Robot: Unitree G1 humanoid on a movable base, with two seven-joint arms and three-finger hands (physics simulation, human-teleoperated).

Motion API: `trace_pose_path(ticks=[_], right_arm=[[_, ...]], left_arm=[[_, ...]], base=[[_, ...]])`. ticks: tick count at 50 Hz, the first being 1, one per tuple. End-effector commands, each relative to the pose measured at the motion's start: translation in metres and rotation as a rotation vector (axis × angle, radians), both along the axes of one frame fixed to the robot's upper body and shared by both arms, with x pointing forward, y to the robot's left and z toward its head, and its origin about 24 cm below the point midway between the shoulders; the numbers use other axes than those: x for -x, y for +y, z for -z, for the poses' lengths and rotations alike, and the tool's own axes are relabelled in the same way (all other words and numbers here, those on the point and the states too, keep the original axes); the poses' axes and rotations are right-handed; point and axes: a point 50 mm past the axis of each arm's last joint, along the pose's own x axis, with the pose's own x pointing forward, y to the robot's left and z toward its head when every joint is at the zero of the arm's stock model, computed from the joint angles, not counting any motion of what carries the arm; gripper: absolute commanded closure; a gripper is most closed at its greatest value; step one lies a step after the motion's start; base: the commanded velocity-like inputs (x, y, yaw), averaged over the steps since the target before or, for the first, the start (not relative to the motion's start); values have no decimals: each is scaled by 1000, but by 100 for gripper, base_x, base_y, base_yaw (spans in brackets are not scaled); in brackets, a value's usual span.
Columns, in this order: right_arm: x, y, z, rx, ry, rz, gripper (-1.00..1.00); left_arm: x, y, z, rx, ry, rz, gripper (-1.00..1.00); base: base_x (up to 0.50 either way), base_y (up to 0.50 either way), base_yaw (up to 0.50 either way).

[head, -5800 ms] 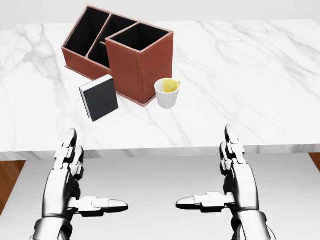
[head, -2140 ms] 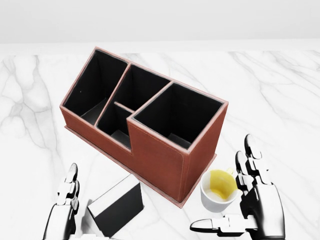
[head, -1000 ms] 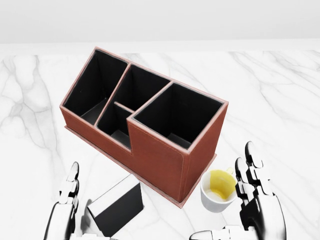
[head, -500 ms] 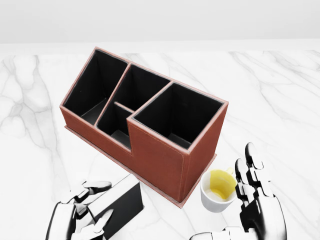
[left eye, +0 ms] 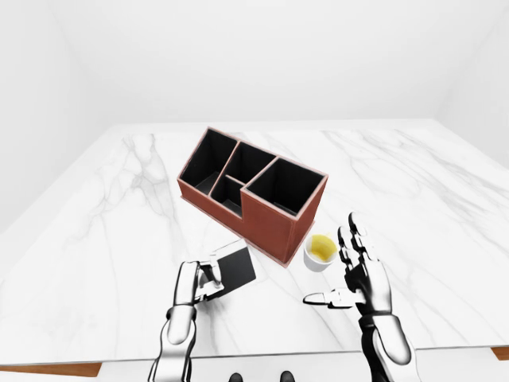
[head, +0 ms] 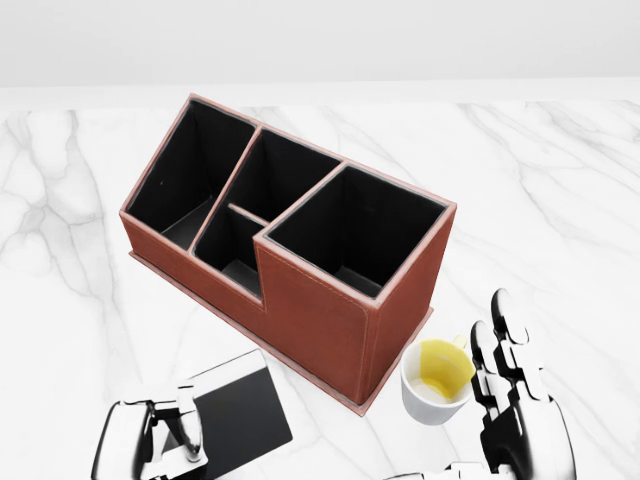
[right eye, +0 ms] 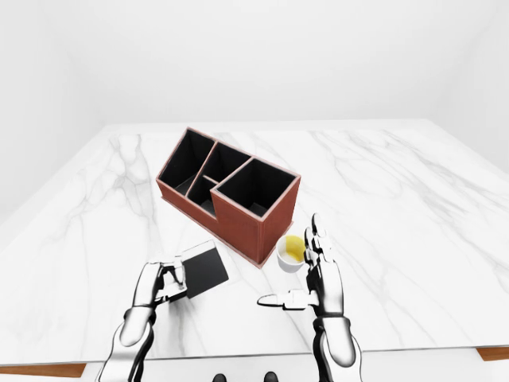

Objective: Pick up the book and place it in the right compartment of the caddy.

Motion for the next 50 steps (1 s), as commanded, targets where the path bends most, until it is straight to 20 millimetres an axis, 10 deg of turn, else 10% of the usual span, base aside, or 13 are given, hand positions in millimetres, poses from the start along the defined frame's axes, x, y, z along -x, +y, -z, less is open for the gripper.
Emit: trace_pose_path(ticks=[1,19,20,30,50], right_arm=[[3,1,-1,0,-3,-1,-100],[2,1,2,-4,10,-1,-100],[2,1,3,-5,13,-1,-100],[3,2,6,-6,31,-1,-100],[1,3,8,-6,37,-2,-100]], left_arm=[[4,5,2,-28,10,-12,100],[8,-11,-19,-29,-71,66,100],[25,-13,-69,-9,-160,80,100],[39,-23,-141,-84,-464,195,100],[48,-28,-196,-142,-738,254,100]], base=[[0,0,0],[0,0,0],[0,0,0],[0,0,0],[0,0,0]])
